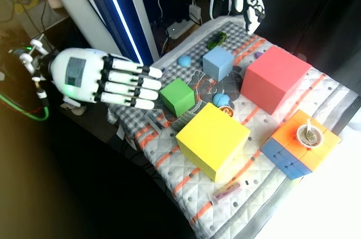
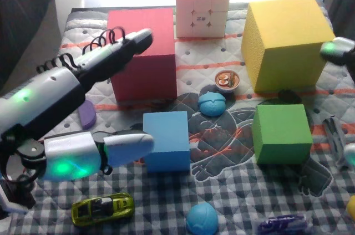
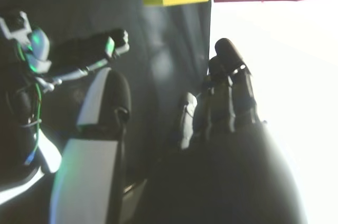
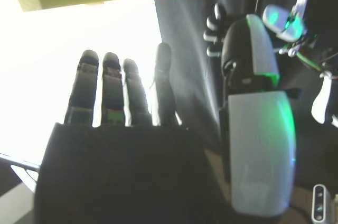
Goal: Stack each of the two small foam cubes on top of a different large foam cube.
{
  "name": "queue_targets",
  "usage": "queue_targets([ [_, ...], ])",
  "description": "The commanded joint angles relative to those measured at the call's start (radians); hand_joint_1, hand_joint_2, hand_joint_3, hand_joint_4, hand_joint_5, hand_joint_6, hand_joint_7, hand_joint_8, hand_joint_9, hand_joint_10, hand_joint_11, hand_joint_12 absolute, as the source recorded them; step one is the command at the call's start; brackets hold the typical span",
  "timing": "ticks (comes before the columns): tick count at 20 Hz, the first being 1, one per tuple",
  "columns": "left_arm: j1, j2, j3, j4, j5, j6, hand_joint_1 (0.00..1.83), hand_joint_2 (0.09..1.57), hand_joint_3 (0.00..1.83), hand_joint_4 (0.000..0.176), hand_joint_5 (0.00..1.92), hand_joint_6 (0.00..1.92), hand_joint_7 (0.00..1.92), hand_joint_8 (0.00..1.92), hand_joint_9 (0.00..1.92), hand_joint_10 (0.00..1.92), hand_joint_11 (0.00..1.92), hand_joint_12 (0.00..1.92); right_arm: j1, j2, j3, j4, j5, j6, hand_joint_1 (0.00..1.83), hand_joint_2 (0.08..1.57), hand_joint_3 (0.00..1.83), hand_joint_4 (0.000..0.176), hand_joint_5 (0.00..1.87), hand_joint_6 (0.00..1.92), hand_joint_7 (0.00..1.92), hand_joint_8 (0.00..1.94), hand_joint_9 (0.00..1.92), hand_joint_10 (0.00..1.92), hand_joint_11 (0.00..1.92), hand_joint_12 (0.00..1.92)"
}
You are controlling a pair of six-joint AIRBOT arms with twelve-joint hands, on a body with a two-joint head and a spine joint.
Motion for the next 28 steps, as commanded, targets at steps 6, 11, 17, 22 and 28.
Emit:
queue_targets([
  [6,-0.059,-0.061,0.034,0.017,-0.011,-0.004,0.57,1.08,0.00,0.101,0.00,0.00,0.00,0.00,0.00,0.00,0.00,0.00,0.027,-0.031,0.024,0.020,0.066,0.003,0.49,1.13,0.00,0.000,0.00,0.00,0.00,0.00,0.00,0.23,0.00,1.30],
  [11,-0.071,-0.108,0.070,-0.030,0.079,0.009,0.60,1.07,0.00,0.069,0.00,0.00,0.00,0.00,0.00,0.00,0.00,0.00,0.141,-0.123,0.089,0.014,-0.090,0.003,0.50,1.10,0.00,0.000,0.00,0.00,0.00,0.00,0.00,0.20,0.00,1.04],
  [17,-0.093,-0.165,0.109,-0.094,0.186,0.073,0.72,1.04,0.00,0.087,0.00,0.00,0.00,0.00,0.00,0.00,0.00,0.49,0.218,-0.200,0.141,0.014,-0.240,0.003,0.68,1.04,0.00,0.000,0.00,0.00,0.02,0.00,0.02,0.22,0.00,1.06],
  [22,-0.106,-0.209,0.139,-0.142,0.233,0.113,0.85,1.07,0.00,0.043,0.03,0.01,0.05,0.01,0.05,0.02,0.00,0.83,0.263,-0.252,0.183,0.015,-0.354,0.003,0.66,1.05,0.00,0.000,0.00,0.00,0.04,0.01,0.01,0.35,0.00,1.20],
  [28,-0.121,-0.247,0.167,-0.160,0.263,0.119,1.14,1.14,0.00,0.000,0.46,0.09,0.44,0.13,0.11,0.99,0.00,1.71,0.271,-0.276,0.201,0.016,-0.390,0.003,0.96,1.13,0.00,0.000,0.32,0.33,0.44,0.45,0.19,1.18,0.05,1.74],
])
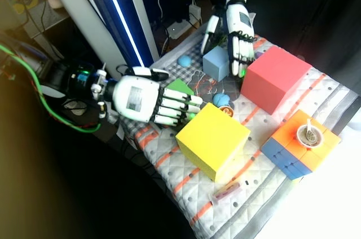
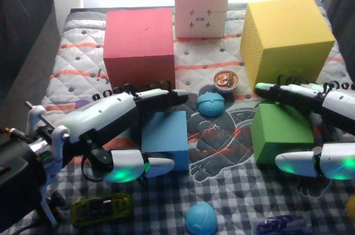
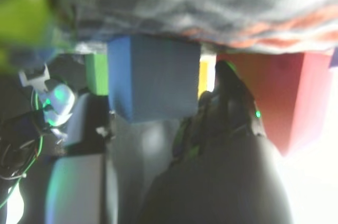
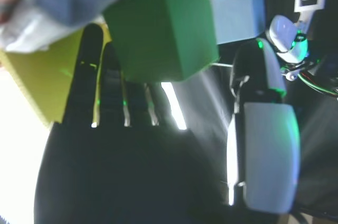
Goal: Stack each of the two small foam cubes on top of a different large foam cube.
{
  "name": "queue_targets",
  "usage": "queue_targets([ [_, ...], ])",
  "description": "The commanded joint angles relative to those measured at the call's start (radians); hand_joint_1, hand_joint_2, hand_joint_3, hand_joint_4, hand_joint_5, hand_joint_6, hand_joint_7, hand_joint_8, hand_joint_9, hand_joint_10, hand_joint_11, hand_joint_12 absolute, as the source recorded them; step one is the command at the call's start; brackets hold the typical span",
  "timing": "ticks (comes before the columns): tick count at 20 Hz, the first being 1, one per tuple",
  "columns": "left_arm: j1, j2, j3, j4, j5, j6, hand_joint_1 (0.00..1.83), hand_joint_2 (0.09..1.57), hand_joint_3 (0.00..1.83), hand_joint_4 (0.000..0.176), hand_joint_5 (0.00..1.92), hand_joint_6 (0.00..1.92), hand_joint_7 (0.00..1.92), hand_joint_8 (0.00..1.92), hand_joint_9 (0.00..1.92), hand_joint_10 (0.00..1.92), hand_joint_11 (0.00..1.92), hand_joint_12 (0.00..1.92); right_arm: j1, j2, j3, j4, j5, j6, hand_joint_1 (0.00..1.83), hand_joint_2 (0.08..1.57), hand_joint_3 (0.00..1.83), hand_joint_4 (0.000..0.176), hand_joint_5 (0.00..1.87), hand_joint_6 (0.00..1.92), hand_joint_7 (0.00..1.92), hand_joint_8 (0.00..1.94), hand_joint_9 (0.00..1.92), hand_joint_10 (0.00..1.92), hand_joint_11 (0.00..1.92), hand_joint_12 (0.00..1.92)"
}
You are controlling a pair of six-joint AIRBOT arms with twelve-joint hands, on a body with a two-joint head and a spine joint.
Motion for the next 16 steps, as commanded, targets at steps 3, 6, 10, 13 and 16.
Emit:
queue_targets([
  [3,-0.012,-0.016,0.009,0.010,-0.061,-0.007,1.05,1.33,0.00,0.000,0.55,1.56,0.21,1.30,0.16,1.60,0.13,1.88,0.014,-0.002,0.001,-0.013,0.072,0.004,1.12,1.33,0.00,0.000,0.46,1.61,0.71,1.53,0.50,1.52,0.29,1.91],
  [6,-0.037,-0.015,-0.011,0.008,-0.054,0.093,0.99,1.46,0.01,0.000,0.49,1.87,0.32,1.84,0.07,1.85,0.15,1.91,0.027,0.011,-0.002,-0.021,0.072,0.004,1.27,1.34,0.01,0.000,0.44,1.69,0.61,1.65,0.57,1.73,0.34,1.92],
  [10,-0.060,0.049,-0.086,0.044,-0.100,0.184,1.42,1.20,0.00,0.000,0.10,1.90,0.04,1.68,0.11,1.78,0.25,1.82,0.054,0.076,-0.048,-0.074,0.086,0.004,1.13,1.34,0.00,0.000,0.55,1.57,0.65,1.68,0.56,1.89,0.56,1.92],
  [13,-0.079,0.111,-0.130,0.110,-0.131,0.184,1.43,1.17,0.00,0.000,0.07,1.92,0.03,1.78,0.13,1.87,0.32,1.91,0.054,0.140,-0.091,-0.103,0.143,0.004,1.08,1.36,0.01,0.000,0.51,1.59,0.63,1.76,0.57,1.92,0.58,1.92],
  [16,-0.088,0.162,-0.166,0.158,-0.182,0.184,1.41,1.14,0.00,0.000,0.07,1.87,0.08,1.83,0.22,1.91,0.43,1.90,0.053,0.202,-0.126,-0.127,0.202,0.004,1.11,1.35,0.00,0.000,0.51,1.55,0.67,1.70,0.52,1.90,0.49,1.92],
])
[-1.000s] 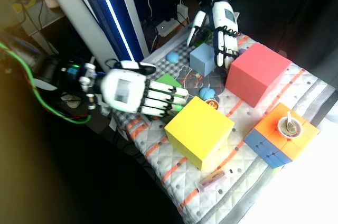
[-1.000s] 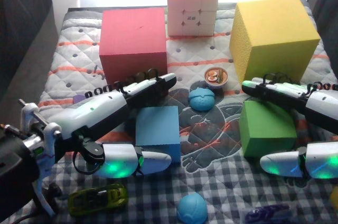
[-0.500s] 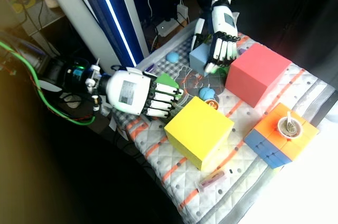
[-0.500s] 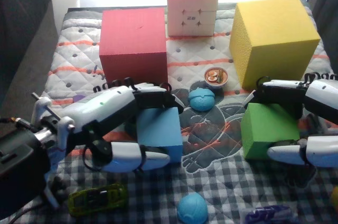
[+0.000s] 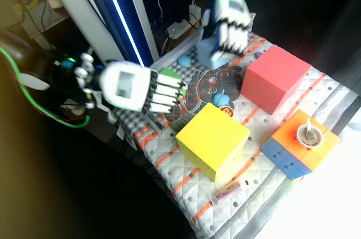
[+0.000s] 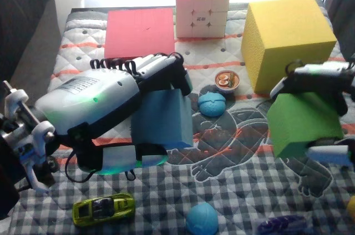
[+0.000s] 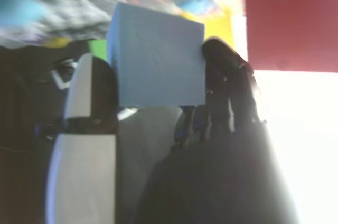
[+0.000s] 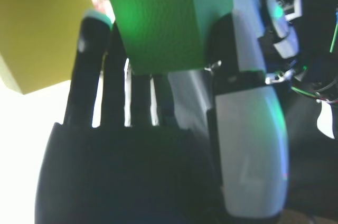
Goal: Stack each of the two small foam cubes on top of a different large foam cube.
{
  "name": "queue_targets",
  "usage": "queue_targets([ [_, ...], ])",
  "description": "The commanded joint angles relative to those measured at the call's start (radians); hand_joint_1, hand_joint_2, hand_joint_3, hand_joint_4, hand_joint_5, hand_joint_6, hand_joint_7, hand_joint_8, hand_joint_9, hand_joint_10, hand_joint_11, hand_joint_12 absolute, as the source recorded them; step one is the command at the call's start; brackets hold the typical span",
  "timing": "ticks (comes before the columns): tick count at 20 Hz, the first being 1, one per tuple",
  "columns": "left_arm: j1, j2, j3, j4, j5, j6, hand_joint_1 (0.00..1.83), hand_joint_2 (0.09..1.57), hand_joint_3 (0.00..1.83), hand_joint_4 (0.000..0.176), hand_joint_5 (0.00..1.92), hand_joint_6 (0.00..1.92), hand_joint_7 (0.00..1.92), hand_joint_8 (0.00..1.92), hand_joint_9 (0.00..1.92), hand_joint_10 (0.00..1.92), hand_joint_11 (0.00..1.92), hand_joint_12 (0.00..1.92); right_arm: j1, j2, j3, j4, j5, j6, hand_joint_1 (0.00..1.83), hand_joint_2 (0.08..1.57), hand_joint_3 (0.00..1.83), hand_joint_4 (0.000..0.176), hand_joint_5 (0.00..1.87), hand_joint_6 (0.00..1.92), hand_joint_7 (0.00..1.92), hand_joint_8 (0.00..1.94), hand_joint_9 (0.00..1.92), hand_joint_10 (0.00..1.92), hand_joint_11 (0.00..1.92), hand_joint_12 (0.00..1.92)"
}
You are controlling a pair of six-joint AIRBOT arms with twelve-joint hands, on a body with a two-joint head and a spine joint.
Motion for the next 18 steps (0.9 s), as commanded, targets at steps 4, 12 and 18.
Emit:
queue_targets([
  [4,-0.054,0.024,-0.003,0.033,-0.129,-0.002,1.60,1.21,0.00,0.000,0.18,1.68,0.16,1.67,0.60,1.62,0.49,1.86,0.027,0.045,-0.001,-0.013,0.195,0.005,1.12,1.33,0.00,0.000,0.52,1.54,0.70,1.62,0.63,1.80,0.65,1.92],
  [12,-0.185,0.029,0.058,-0.009,-0.087,0.014,1.31,1.15,0.00,0.000,0.22,1.44,0.11,1.53,0.31,1.81,0.46,1.92,0.156,0.040,0.061,0.010,0.171,0.005,1.14,1.33,0.00,0.000,0.52,1.53,0.72,1.65,0.71,1.89,0.82,1.92],
  [18,-0.274,0.015,0.095,-0.123,-0.021,0.185,1.48,1.24,0.01,0.000,0.24,1.52,0.49,1.55,0.71,1.57,0.52,1.82,0.305,0.003,0.132,0.031,0.015,0.005,1.26,1.31,0.01,0.000,0.50,1.60,0.64,1.56,0.67,1.72,0.74,1.92],
])
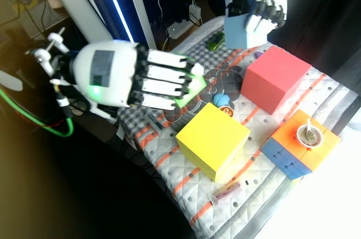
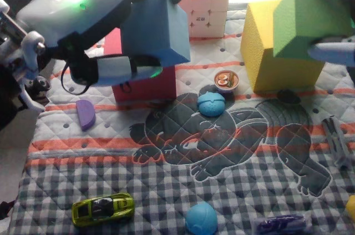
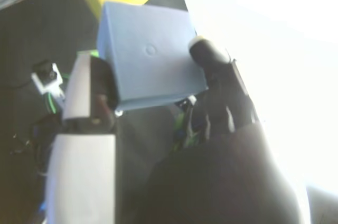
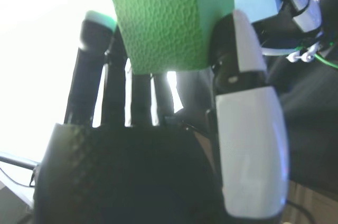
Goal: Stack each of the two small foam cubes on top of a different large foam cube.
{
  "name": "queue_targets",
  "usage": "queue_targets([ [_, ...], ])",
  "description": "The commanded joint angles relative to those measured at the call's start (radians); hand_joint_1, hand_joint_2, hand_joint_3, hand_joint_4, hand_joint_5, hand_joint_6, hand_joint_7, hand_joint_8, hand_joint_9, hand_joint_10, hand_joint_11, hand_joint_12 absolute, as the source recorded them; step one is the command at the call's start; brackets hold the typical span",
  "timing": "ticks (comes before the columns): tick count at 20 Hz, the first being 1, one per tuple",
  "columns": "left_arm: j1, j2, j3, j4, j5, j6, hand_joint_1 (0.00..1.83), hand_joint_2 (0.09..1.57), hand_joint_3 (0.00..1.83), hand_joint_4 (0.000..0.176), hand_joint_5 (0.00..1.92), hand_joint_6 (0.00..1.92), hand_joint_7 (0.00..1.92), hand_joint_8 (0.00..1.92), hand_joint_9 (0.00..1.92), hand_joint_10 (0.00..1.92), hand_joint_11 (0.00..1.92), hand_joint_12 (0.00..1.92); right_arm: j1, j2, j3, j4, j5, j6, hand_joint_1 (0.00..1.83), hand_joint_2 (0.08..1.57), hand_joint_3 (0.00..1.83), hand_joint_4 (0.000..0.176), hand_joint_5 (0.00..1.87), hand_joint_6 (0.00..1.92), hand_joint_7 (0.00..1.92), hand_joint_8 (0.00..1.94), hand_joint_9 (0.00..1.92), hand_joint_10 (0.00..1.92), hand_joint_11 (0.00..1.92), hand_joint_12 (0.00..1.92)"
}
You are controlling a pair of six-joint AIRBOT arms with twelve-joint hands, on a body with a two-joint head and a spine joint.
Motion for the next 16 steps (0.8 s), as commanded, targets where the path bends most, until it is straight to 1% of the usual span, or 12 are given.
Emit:
queue_targets([
  [1,-0.017,0.004,0.015,-0.007,-0.104,0.002,1.46,1.23,0.00,0.000,0.24,1.45,0.57,1.51,0.74,1.55,0.53,1.81,0.023,0.004,0.016,0.032,0.074,0.004,1.13,1.33,0.01,0.000,0.52,1.61,0.66,1.60,0.64,1.80,0.73,1.92],
  [2,-0.026,0.001,0.027,-0.023,-0.092,0.003,1.46,1.23,0.00,0.000,0.24,1.45,0.57,1.51,0.74,1.55,0.53,1.81,0.034,0.001,0.025,0.033,0.060,0.004,1.13,1.33,0.01,0.000,0.52,1.61,0.66,1.60,0.64,1.80,0.73,1.92],
  [4,-0.055,-0.012,0.059,-0.056,-0.053,0.013,1.59,1.15,0.00,0.000,0.25,1.24,0.37,1.22,0.74,1.42,0.54,1.78,0.059,-0.008,0.056,0.053,0.019,0.004,1.10,1.33,0.01,0.000,0.53,1.59,0.66,1.64,0.62,1.86,0.70,1.92],
  [5,-0.068,-0.019,0.074,-0.090,-0.039,0.044,1.27,1.11,0.00,0.000,0.37,1.06,0.44,1.06,0.65,1.42,0.65,1.77,0.070,-0.016,0.076,0.071,-0.005,0.004,1.09,1.33,0.00,0.010,0.55,1.61,0.65,1.60,0.59,1.85,0.67,1.92],
  [6,-0.074,-0.022,0.078,-0.106,-0.034,0.065,1.27,1.11,0.00,0.000,0.37,1.06,0.44,1.06,0.65,1.42,0.65,1.77,0.072,-0.019,0.085,0.080,-0.015,0.004,1.09,1.33,0.00,0.010,0.55,1.61,0.65,1.60,0.59,1.85,0.67,1.92],
  [7,-0.083,-0.028,0.083,-0.129,-0.025,0.102,1.20,1.24,0.00,0.000,0.50,1.36,0.73,1.40,0.79,1.62,0.82,1.89,0.074,-0.023,0.097,0.093,-0.026,0.004,1.10,1.32,0.00,0.017,0.59,1.59,0.66,1.55,0.59,1.81,0.67,1.92],
  [8,-0.096,-0.040,0.093,-0.157,-0.012,0.145,1.17,1.28,0.00,0.000,0.52,1.47,0.77,1.47,0.80,1.63,0.84,1.92,0.075,-0.031,0.114,0.112,-0.040,0.004,1.10,1.32,0.00,0.021,0.58,1.60,0.66,1.55,0.58,1.81,0.66,1.92],
  [9,-0.099,-0.051,0.105,-0.183,-0.007,0.167,1.30,1.25,0.00,0.000,0.37,1.18,0.69,1.47,0.62,1.60,0.65,1.91,0.075,-0.037,0.126,0.123,-0.052,0.004,1.09,1.33,0.00,0.003,0.54,1.61,0.66,1.60,0.56,1.84,0.65,1.92],
  [10,-0.100,-0.062,0.120,-0.202,-0.001,0.171,1.42,1.27,0.00,0.000,0.33,1.27,0.56,1.54,0.66,1.64,0.53,1.89,0.076,-0.044,0.135,0.126,-0.063,0.004,1.11,1.32,0.00,0.000,0.56,1.60,0.69,1.54,0.59,1.81,0.67,1.92],
  [11,-0.102,-0.072,0.137,-0.222,0.009,0.171,1.41,1.16,0.00,0.000,0.30,1.28,0.38,1.33,0.48,1.57,0.47,1.86,0.082,-0.053,0.145,0.128,-0.077,0.004,1.12,1.31,0.00,0.000,0.57,1.59,0.71,1.50,0.61,1.79,0.67,1.92],
  [13,-0.102,-0.088,0.163,-0.251,0.027,0.171,1.40,1.12,0.00,0.000,0.29,1.27,0.36,1.26,0.44,1.54,0.44,1.84,0.098,-0.081,0.171,0.133,-0.111,0.004,1.12,1.30,0.00,0.000,0.58,1.57,0.73,1.48,0.63,1.76,0.68,1.92],
  [16,-0.101,-0.102,0.184,-0.283,0.035,0.171,1.23,1.13,0.00,0.000,0.24,1.35,0.26,1.35,0.48,1.70,0.60,1.92,0.119,-0.103,0.194,0.133,-0.140,0.004,1.11,1.32,0.00,0.000,0.53,1.62,0.71,1.52,0.63,1.81,0.74,1.92],
])
